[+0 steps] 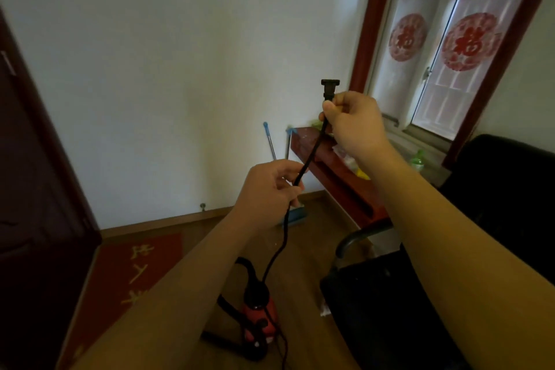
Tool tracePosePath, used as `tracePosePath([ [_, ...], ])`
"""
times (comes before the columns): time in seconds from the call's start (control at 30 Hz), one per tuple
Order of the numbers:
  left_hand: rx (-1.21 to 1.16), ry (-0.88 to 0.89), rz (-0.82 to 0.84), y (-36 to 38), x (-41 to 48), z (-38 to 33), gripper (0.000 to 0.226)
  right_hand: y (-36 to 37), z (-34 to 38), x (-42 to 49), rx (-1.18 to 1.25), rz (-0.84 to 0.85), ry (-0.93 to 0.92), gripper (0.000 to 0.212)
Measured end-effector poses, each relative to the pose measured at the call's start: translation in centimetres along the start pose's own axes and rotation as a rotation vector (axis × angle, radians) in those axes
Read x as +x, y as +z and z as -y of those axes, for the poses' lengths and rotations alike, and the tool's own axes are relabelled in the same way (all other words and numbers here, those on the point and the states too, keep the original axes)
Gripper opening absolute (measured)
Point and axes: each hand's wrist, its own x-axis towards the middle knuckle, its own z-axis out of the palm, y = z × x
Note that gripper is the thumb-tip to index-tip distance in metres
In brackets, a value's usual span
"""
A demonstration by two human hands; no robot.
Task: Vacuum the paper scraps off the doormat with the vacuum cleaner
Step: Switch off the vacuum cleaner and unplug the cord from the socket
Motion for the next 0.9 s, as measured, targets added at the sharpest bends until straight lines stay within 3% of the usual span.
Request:
tracePosePath([
  [0.53, 0.14, -0.2, -0.132, 9.3, 13.9, 5.9, 0.04, 1.0, -13.8, 16.9, 0.09, 0.216, -0.038, 0.009],
  [0.9, 0.104, -0.294, -0.252, 8.3, 18.3, 10.8, 0.037, 6.8, -16.8, 22.8, 0.164, 0.362, -0.039, 0.009],
])
